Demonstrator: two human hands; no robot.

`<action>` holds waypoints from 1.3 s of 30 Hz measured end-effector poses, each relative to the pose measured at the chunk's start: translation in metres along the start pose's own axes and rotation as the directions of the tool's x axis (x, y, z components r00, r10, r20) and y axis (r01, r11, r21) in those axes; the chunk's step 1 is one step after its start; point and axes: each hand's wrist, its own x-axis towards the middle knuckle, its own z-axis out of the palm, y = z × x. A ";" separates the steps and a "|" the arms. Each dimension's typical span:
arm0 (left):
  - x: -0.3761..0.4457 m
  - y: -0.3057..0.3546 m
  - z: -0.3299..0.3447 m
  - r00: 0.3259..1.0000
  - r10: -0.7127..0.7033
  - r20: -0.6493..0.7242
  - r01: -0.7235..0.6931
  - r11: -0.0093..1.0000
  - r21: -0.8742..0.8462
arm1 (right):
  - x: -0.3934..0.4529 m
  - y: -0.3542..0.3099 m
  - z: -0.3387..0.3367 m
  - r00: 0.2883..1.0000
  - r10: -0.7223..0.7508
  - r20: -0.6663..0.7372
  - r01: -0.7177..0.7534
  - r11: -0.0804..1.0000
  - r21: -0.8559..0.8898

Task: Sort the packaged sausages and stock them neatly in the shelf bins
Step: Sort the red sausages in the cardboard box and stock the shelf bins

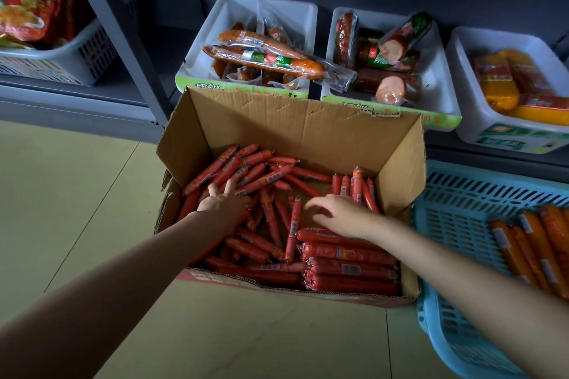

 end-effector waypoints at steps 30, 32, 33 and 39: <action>0.001 -0.013 0.000 0.996 0.090 -0.001 -0.090 0.995 -0.033 | 0.020 0.011 -0.037 0.888 0.262 -0.377 -0.288 0.958 -0.012; 0.003 -0.016 0.003 0.994 0.111 -0.004 -0.111 0.994 -0.017 | 0.028 -0.009 -0.025 0.936 0.213 -0.282 -0.197 0.977 0.082; 0.003 -0.016 0.004 0.993 0.120 -0.015 -0.119 0.993 0.018 | 0.034 -0.016 -0.015 0.957 0.206 -0.204 -0.188 0.976 0.106; 0.011 -0.017 0.018 0.992 0.098 -0.077 -0.096 0.995 0.032 | 0.071 -0.034 0.034 0.915 0.376 -0.148 -0.378 0.926 0.017</action>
